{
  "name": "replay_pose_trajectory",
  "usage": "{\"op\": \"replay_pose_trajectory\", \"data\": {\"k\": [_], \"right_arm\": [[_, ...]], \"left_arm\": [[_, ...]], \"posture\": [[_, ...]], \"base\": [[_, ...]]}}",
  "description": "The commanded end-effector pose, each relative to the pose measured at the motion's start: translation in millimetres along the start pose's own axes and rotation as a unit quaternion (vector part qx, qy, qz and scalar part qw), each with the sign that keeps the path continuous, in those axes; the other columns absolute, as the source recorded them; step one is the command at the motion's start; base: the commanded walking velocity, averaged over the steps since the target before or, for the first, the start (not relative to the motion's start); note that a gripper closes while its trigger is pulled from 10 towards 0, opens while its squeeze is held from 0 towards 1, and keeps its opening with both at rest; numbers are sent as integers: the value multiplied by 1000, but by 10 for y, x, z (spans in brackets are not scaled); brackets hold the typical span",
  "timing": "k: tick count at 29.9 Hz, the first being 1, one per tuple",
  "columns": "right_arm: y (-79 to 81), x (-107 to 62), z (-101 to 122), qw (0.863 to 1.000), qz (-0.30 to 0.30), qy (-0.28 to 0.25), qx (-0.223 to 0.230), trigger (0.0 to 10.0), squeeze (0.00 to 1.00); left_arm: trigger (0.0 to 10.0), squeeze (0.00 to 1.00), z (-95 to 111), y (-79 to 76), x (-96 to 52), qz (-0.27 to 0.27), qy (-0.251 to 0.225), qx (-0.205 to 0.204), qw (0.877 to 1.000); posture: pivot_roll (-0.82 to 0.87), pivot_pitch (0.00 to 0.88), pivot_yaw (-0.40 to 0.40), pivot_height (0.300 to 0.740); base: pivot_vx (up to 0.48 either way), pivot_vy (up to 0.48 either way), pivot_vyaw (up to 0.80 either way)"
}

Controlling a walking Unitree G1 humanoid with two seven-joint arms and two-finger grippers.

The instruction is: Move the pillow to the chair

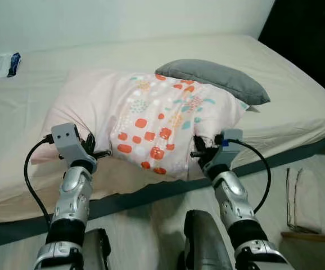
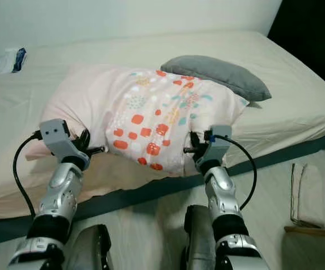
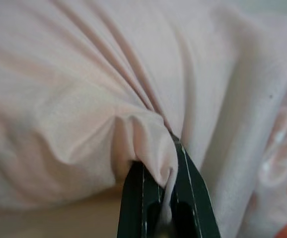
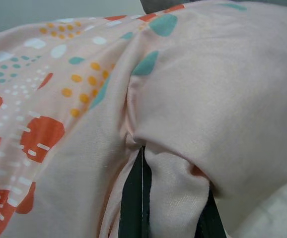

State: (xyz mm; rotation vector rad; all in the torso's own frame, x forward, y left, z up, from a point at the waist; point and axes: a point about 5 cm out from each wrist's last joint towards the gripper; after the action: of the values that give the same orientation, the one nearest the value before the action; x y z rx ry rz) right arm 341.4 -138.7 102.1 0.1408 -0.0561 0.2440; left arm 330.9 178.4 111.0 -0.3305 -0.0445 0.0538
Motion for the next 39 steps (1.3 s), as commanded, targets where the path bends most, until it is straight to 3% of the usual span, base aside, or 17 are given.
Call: {"op": "replay_pose_trajectory", "data": {"k": [1,4,5,6,7,8,9,13,17,23,26,39], "right_arm": [[164,67,64,999,40,-12,-20,0,0],[189,64,12,998,55,4,-28,0,0],[230,54,-44,996,72,21,-41,0,0],[264,44,-89,994,85,34,-52,0,0],[264,44,-89,994,85,34,-52,0,0],[293,31,-136,993,91,47,-63,3647,0],[314,20,-171,992,89,55,-69,10000,0],[354,18,-204,993,73,60,-70,10000,0],[305,22,-219,994,41,65,-80,10000,0],[196,1,-249,994,14,81,-76,10000,0],[142,-41,-248,995,13,80,-63,10000,0],[168,-71,-298,995,15,85,-53,10000,0]], "left_arm": [[0,0,-98,-180,-53,-29,20,4,999],[0,0,-123,-227,-104,-45,29,25,998],[2314,0,-147,-257,-129,-57,40,27,997],[3647,0,-162,-280,-155,-64,50,27,996],[3647,0,-162,-280,-155,-64,50,27,996],[4980,0,-180,-289,-174,-70,57,41,995],[10000,0,-229,-273,-189,-67,75,63,993],[10000,0,-378,-166,-233,-39,110,127,985],[10000,0,-380,-171,-253,-43,104,160,981],[10000,0,-420,-141,-282,-50,111,173,977],[10000,0,-389,-180,-285,-69,88,178,978],[10000,0,-378,-289,-251,-86,84,192,974]], "posture": [[-5,72,-67,560],[-4,61,-70,560],[4,54,-75,560],[4,54,-75,560],[4,54,-75,560],[6,48,-74,560],[5,43,-73,560],[-1,43,-69,560],[-2,45,-64,560],[-19,39,-49,560],[-19,38,-49,560],[-15,28,-50,605]], "base": [[0,0,0],[0,0,0],[0,0,0],[0,0,0],[0,0,0],[0,0,0],[0,0,0],[0,0,0],[0,0,0],[0,0,0],[0,0,0],[0,0,0]]}}
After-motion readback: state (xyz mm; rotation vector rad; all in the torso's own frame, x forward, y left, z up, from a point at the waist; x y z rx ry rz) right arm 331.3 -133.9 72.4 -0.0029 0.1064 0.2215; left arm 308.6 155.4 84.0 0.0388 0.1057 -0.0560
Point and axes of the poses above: a point about 5 cm out from each wrist's last joint towards the gripper, its own x axis pointing out of the wrist towards the gripper, its own z axis along the axis of the wrist's last joint, y = z × x, and after that the axes turned 3 degrees about -x, right-handed
